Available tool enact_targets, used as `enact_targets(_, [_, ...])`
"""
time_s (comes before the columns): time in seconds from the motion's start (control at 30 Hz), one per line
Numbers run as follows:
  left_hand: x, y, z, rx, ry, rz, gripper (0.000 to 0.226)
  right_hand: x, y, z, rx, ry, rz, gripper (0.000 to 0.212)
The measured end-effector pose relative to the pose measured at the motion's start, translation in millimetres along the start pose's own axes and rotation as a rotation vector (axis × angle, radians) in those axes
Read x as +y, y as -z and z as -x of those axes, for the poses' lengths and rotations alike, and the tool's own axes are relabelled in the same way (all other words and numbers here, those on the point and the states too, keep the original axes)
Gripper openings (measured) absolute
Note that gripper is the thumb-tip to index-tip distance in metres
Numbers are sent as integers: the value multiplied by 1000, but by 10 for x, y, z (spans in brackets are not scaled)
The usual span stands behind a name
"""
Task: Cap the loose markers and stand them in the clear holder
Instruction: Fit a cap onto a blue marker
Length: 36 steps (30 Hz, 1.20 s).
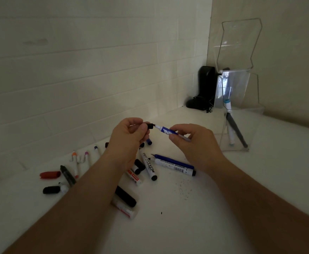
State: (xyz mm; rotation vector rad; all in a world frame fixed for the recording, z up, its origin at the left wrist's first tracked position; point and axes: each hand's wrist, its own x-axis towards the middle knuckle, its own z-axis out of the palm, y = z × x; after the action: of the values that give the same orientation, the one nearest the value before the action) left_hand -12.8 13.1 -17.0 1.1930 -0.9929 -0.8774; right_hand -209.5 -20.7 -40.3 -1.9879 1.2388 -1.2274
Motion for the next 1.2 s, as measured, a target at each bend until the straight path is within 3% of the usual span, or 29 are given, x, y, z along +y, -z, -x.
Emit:
enact_targets(0.17, [-29,4,8,2,-129,-175,10,-25,20,6,-11,34,29,20])
enact_targets(0.3, [-37,-17,31,-5,-199,-265,7,-57,34,-7,8,150,229,21])
enact_targets(0.57, [-2,-129,61,28,35,25,23,-61,47,-38,67,255,322,26])
enact_targets(0.73, [-21,-160,100,10,29,-2,10,-88,46,-22,49,177,323,26])
enact_targets(1.03, [57,-239,183,-4,-112,-158,6,-136,69,-4,66,75,187,7])
enact_targets(1.2, [98,-357,334,1,-364,-354,7,-254,184,12,-16,219,393,17])
